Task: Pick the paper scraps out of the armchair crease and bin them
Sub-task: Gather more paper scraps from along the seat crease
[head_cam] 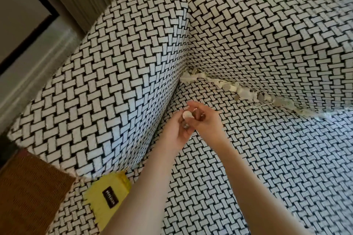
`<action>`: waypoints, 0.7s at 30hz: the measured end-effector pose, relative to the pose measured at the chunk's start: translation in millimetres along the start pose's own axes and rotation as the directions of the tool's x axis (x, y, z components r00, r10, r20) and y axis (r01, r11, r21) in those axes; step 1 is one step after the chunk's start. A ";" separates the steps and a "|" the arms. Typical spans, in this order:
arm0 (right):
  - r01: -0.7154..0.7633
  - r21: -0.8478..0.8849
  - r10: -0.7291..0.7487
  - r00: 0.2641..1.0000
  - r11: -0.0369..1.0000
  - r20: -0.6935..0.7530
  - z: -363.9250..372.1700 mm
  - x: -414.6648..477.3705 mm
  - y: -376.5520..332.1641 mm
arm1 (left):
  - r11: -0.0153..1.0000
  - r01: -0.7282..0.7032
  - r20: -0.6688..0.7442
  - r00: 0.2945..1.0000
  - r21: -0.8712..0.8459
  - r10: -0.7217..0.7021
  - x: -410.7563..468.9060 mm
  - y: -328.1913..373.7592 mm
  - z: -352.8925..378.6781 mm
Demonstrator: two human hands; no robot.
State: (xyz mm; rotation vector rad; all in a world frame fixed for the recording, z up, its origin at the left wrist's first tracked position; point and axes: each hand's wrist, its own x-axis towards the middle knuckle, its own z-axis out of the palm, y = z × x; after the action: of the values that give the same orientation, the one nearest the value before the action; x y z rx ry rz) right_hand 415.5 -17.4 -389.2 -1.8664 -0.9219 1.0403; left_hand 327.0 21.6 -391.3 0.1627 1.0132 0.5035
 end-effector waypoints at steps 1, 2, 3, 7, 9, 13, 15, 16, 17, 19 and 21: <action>-0.028 0.047 0.027 1.000 0.999 0.012 3.1 -8.6 -2.5 | 1.000 -0.003 -0.006 1.000 0.015 0.003 -9.8 -0.6 -5.4; -0.066 0.111 0.065 0.998 0.992 0.017 5.1 -14.6 -2.9 | 1.000 -0.006 -0.009 1.000 0.025 0.006 -16.7 -1.4 -9.7; -0.099 0.164 0.098 0.995 0.981 0.014 8.6 -22.2 -4.3 | 0.999 -0.013 -0.016 1.000 0.036 0.014 -25.5 -3.4 -16.0; -0.180 0.195 0.178 0.984 0.964 0.025 29.1 -53.8 -1.1 | 0.999 0.018 -0.051 0.999 0.044 -0.016 -50.4 -17.7 -48.7; -0.193 0.181 0.185 0.981 0.964 0.062 44.2 -71.6 1.4 | 1.000 0.020 -0.066 0.998 0.009 -0.020 -64.2 -24.9 -66.2; -0.231 0.232 0.212 0.972 0.945 0.104 71.5 -98.1 4.0 | 0.998 -0.009 -0.162 0.987 -0.063 -0.001 -91.0 -32.7 -94.6; -0.243 0.222 0.227 0.969 0.944 0.095 87.1 -108.9 5.2 | 0.998 -0.031 -0.192 0.981 -0.052 0.021 -102.0 -33.8 -110.6; -0.256 0.212 0.240 0.966 0.943 0.096 95.5 -113.7 5.9 | 0.999 -0.040 -0.208 0.978 -0.035 0.031 -106.9 -33.9 -117.9; -0.278 0.199 0.261 0.959 0.940 0.107 105.5 -118.8 7.6 | 0.999 -0.045 -0.240 0.970 -0.025 0.037 -111.3 -33.9 -127.6; -0.320 0.147 0.298 0.942 0.936 0.153 125.7 -126.9 11.7 | 0.999 -0.049 -0.295 0.955 -0.024 0.040 -121.3 -32.8 -143.8; -0.337 0.053 0.321 0.926 0.940 0.200 145.4 -133.2 12.5 | 0.998 -0.054 -0.341 0.939 -0.014 0.047 -130.8 -30.1 -159.5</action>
State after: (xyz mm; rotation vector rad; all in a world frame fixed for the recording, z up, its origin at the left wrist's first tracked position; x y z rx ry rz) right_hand 235.3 -95.9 -408.8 -1.9136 -0.6654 1.4588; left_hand 146.5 -82.6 -385.6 0.0817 1.3442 0.6032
